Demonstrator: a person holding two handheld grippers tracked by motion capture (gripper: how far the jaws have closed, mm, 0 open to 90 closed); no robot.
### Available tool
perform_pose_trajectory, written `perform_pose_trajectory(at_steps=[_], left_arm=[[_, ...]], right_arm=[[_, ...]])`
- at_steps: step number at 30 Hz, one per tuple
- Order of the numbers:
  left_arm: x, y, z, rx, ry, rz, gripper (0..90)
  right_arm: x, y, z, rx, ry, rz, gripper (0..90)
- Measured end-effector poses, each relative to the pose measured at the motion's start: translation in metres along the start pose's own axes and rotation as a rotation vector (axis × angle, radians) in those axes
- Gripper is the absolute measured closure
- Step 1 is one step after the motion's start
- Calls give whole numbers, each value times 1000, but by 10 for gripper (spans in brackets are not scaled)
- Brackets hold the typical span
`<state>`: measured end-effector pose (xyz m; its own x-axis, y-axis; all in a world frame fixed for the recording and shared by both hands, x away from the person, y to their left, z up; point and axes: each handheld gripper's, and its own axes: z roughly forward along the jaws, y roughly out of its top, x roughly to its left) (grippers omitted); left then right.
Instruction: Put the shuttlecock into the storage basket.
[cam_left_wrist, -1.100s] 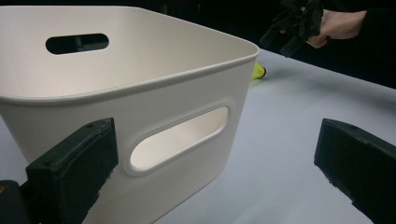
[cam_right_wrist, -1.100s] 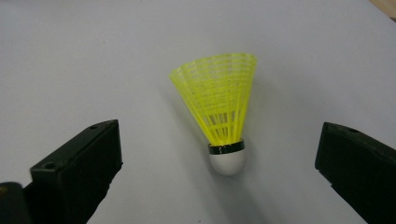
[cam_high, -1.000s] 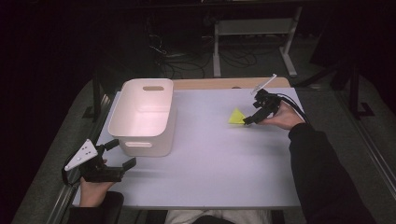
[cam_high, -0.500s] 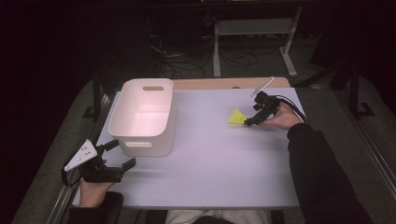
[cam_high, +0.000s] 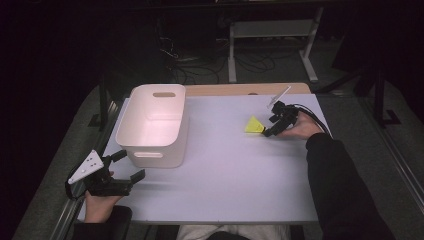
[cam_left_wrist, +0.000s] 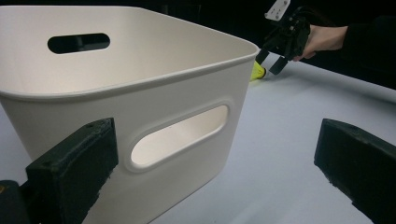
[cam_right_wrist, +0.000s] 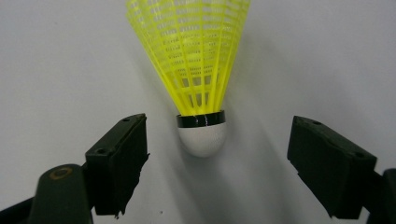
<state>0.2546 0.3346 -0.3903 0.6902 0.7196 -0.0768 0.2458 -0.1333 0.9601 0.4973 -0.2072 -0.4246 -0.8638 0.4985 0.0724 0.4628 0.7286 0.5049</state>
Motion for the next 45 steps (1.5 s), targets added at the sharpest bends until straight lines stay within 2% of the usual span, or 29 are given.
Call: perform_pose_trajectory(at_steps=[9,15,26,29,37,45], left_arm=[[0,0,0,-3,-6,-3,0],[0,0,-1,-3,-3,-3,0],[0,0,-1,-3,-1,-2,0],[0,0,-1,-3,-2,-2,0],[0,0,-1,-3,-1,-3,0],[0,0,-1,-4,0,-2,0]], right_arm=[[-1,4,2,8,25,-33,342],[-3,4,2,19,55,-36,440],[-5,4,6,30,86,-32,551],[-3,5,8,39,93,-45,615],[-1,7,9,46,93,-48,630],[2,10,5,30,95,-53,631]])
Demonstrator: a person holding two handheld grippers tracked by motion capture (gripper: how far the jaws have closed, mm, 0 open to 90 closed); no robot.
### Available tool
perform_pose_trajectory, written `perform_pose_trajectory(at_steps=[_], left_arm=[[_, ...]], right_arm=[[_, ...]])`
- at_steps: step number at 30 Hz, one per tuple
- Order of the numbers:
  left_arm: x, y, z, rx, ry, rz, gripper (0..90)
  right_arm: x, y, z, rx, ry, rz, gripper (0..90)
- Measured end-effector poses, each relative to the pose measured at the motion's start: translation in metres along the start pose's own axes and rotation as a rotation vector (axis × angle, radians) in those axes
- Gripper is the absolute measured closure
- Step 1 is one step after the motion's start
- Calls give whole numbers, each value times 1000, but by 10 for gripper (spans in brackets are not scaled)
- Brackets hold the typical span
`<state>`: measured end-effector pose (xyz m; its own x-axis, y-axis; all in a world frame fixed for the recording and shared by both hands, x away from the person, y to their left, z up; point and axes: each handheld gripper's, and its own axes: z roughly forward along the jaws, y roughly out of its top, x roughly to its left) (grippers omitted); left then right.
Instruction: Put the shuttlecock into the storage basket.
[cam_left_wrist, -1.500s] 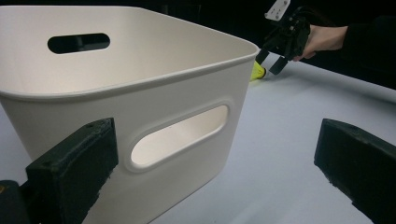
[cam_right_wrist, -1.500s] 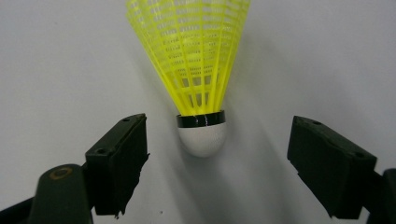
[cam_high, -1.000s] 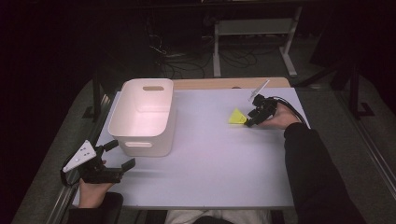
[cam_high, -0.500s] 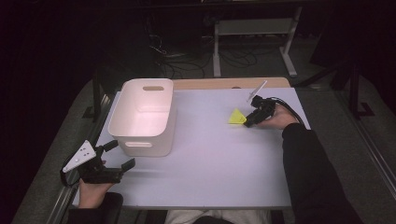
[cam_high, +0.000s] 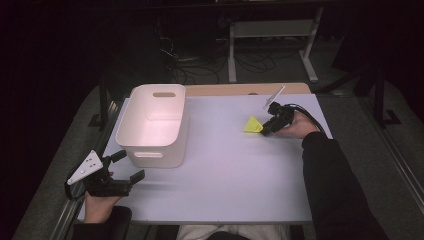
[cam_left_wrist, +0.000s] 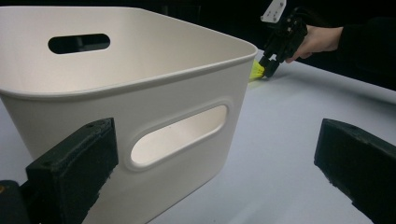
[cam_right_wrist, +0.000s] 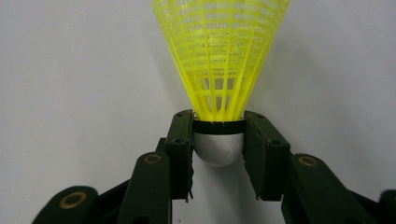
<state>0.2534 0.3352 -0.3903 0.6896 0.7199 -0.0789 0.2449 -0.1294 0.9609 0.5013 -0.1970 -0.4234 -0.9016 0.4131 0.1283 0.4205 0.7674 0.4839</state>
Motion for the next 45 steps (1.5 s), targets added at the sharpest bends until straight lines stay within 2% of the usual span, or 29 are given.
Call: perform_pose_trajectory(at_steps=[22,33,45], left_arm=[[0,0,1,1,-6,-2,0],[0,0,1,0,-15,-2,0],[0,0,1,1,-10,-2,0]], right_arm=[[19,10,-26,-62,-17,-14,633],[40,22,-34,-92,-19,-34,633],[57,28,-50,-141,-37,-14,632]])
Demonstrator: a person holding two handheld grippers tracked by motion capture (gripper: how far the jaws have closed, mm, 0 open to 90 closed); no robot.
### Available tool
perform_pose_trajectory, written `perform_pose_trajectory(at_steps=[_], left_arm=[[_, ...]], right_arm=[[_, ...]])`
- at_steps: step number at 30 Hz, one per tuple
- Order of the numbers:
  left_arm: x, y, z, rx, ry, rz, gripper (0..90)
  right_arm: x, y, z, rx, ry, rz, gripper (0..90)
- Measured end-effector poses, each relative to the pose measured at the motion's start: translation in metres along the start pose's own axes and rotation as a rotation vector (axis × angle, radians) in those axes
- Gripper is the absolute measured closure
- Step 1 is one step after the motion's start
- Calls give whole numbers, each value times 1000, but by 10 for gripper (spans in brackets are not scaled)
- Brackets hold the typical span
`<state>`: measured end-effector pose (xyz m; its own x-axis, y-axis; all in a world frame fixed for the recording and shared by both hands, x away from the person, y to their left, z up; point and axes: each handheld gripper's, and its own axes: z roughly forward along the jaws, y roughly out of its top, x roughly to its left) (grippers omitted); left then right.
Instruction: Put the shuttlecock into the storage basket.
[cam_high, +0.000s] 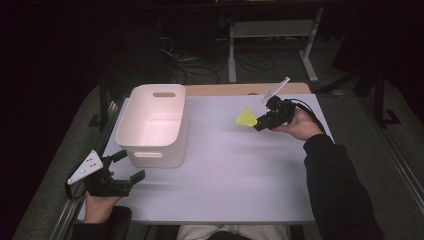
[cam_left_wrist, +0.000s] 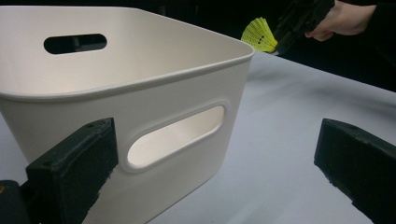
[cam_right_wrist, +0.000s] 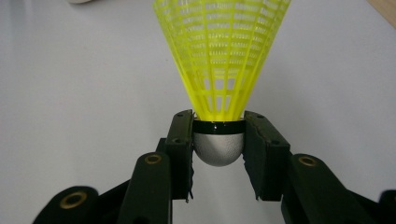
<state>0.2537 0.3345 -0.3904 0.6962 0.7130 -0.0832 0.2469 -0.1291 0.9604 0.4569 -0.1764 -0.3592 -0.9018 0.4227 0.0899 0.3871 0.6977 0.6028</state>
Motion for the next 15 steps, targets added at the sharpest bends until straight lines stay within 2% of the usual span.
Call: perform_pose_trajectory(at_steps=[5,15], left_arm=[[0,0,-1,-3,3,0,0],[0,0,0,2,3,-1,0]], right_arm=[[3,2,-9,-44,-2,32,633],[12,6,-17,-43,-11,25,633]])
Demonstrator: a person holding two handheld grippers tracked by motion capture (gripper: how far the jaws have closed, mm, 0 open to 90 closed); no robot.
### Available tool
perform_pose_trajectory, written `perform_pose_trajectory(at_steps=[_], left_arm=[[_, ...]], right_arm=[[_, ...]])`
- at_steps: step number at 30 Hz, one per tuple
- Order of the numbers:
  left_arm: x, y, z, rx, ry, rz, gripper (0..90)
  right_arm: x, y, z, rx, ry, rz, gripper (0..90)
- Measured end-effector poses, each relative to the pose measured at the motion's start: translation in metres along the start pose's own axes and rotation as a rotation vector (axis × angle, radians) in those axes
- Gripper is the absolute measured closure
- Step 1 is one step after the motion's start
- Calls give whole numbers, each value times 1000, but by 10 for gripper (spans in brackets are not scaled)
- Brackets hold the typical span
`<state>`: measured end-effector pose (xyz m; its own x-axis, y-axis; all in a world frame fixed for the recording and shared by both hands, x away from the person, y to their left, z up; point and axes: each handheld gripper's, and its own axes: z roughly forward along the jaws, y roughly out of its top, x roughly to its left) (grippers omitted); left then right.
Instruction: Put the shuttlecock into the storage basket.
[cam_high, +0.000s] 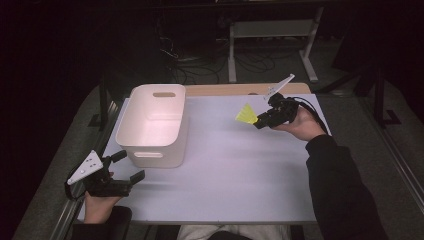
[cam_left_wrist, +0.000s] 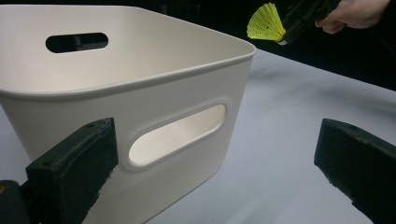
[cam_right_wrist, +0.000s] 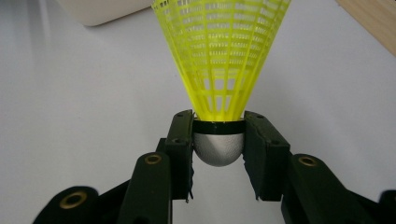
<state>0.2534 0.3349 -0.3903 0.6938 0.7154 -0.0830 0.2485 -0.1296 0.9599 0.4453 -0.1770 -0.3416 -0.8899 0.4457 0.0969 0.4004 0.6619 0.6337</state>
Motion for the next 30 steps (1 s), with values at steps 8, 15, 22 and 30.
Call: perform_pose_trajectory(at_steps=[8,15,22,30], left_arm=[[0,0,0,2,0,1,0],[0,0,0,2,1,0,0],[0,0,0,4,-1,-1,0],[0,0,0,3,-3,0,0]], right_arm=[[8,5,-4,-4,7,-8,633],[15,12,-7,-8,22,-22,632],[23,23,-9,-30,44,-37,633],[30,33,-3,-16,53,-47,632]])
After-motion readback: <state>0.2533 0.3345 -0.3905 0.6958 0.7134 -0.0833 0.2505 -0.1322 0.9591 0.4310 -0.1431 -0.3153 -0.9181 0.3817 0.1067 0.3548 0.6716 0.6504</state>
